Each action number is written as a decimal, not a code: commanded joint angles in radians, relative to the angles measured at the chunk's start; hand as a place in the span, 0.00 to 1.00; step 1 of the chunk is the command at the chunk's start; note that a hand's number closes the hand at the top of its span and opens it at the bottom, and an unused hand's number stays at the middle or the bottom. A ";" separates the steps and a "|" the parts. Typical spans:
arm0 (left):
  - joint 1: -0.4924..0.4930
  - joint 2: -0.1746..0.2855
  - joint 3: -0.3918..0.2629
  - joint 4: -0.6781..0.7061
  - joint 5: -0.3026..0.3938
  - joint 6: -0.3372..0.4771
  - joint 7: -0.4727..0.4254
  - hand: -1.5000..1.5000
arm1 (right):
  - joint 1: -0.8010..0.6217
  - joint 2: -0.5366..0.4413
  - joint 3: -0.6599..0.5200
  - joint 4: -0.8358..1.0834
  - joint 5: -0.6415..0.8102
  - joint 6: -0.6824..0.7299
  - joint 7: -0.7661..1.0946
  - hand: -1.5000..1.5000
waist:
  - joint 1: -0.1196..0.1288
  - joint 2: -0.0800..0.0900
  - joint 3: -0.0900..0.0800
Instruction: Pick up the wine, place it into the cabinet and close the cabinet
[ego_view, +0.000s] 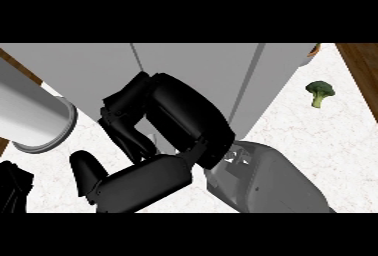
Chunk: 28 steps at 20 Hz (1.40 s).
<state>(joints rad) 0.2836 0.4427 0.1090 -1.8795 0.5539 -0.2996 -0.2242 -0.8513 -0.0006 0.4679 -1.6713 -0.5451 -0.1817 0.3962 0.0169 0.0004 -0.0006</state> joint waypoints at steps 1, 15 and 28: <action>-0.043 -0.002 0.018 0.028 0.026 -0.022 0.042 1.00 | -0.041 0.001 0.019 0.091 -0.058 -0.072 -0.058 1.00 | -0.003 0.000 0.000; -0.003 -0.057 0.031 -0.041 -0.043 -0.026 0.054 1.00 | -0.031 -0.054 -0.201 0.453 -0.023 0.207 -0.213 1.00 | 0.000 0.004 0.001; -0.012 -0.061 0.030 -0.017 -0.035 -0.062 0.046 1.00 | -0.082 -0.117 -0.267 0.602 -0.004 0.291 -0.289 1.00 | 0.019 0.011 0.000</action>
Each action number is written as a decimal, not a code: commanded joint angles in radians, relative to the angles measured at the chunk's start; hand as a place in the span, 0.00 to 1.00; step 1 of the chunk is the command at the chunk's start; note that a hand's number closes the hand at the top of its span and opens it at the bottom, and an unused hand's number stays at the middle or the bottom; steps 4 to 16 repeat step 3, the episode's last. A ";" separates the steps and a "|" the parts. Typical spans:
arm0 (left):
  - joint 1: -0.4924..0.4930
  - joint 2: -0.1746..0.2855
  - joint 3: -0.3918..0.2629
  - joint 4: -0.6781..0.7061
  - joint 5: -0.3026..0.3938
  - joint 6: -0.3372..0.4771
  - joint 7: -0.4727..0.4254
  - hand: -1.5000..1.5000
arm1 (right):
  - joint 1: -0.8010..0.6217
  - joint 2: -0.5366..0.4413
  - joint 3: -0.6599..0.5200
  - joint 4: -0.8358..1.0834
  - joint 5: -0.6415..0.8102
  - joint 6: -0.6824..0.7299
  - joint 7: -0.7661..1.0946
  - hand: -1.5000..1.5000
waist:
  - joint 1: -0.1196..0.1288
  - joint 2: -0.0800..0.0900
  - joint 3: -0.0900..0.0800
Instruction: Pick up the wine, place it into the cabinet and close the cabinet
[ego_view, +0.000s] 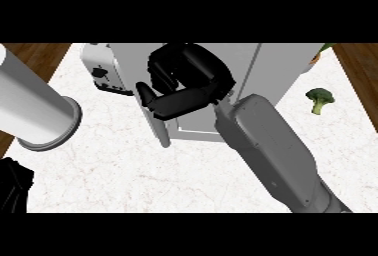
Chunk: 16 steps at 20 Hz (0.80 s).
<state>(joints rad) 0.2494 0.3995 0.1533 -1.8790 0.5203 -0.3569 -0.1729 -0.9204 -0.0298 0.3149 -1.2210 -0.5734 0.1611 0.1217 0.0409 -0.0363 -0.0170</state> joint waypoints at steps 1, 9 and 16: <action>0.014 0.001 0.012 0.009 0.011 -0.019 -0.009 1.00 | -0.008 -0.091 -0.110 0.146 0.021 -0.033 -0.016 1.00 | -0.012 0.047 0.016; 0.027 -0.009 -0.005 -0.005 0.006 -0.023 -0.008 1.00 | -0.006 -0.098 -0.117 0.161 0.024 -0.027 -0.028 1.00 | -0.008 0.048 0.016; 0.027 -0.009 -0.005 -0.005 0.006 -0.023 -0.008 1.00 | -0.006 -0.098 -0.117 0.161 0.024 -0.027 -0.028 1.00 | -0.008 0.048 0.016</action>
